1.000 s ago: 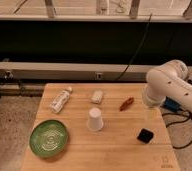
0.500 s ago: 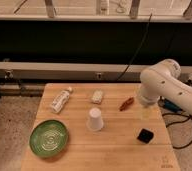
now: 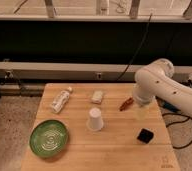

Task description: Place the ceramic cup over the eraser

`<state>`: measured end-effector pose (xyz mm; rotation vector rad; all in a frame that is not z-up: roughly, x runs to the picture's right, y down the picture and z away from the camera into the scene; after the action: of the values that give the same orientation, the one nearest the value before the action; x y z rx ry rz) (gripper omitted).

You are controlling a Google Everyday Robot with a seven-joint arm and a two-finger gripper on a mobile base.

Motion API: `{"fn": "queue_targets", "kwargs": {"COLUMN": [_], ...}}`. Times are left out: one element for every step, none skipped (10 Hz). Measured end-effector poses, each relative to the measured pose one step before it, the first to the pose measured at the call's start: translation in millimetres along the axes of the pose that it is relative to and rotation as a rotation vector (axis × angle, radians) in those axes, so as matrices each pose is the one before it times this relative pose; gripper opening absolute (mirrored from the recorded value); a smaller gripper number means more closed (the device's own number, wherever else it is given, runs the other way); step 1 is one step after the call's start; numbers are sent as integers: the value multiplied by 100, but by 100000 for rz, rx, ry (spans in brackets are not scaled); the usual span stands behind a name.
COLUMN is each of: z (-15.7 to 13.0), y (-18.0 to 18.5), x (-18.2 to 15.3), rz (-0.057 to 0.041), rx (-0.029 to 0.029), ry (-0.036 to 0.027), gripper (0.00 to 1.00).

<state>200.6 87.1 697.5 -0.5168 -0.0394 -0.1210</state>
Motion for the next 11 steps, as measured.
{"fn": "queue_targets", "kwargs": {"z": [28, 150, 79, 86, 176, 168, 119, 163, 199, 156, 283], "y": [-68, -137, -213, -162, -100, -98, -136, -86, -75, -112, -199], "x": [-60, -433, -792, -497, -326, -340, -349, -246, -390, -296, -523], "rz": [-537, -1161, -1085, -844, -870, -927, -929, -904, -839, -697, -1211], "rx": [167, 273, 103, 185, 163, 225, 162, 162, 40, 64, 67], "ry": [119, 21, -505, -159, -75, -135, -174, 9, -287, -100, -331], "gripper": [80, 80, 80, 80, 80, 80, 80, 80, 80, 80, 80]}}
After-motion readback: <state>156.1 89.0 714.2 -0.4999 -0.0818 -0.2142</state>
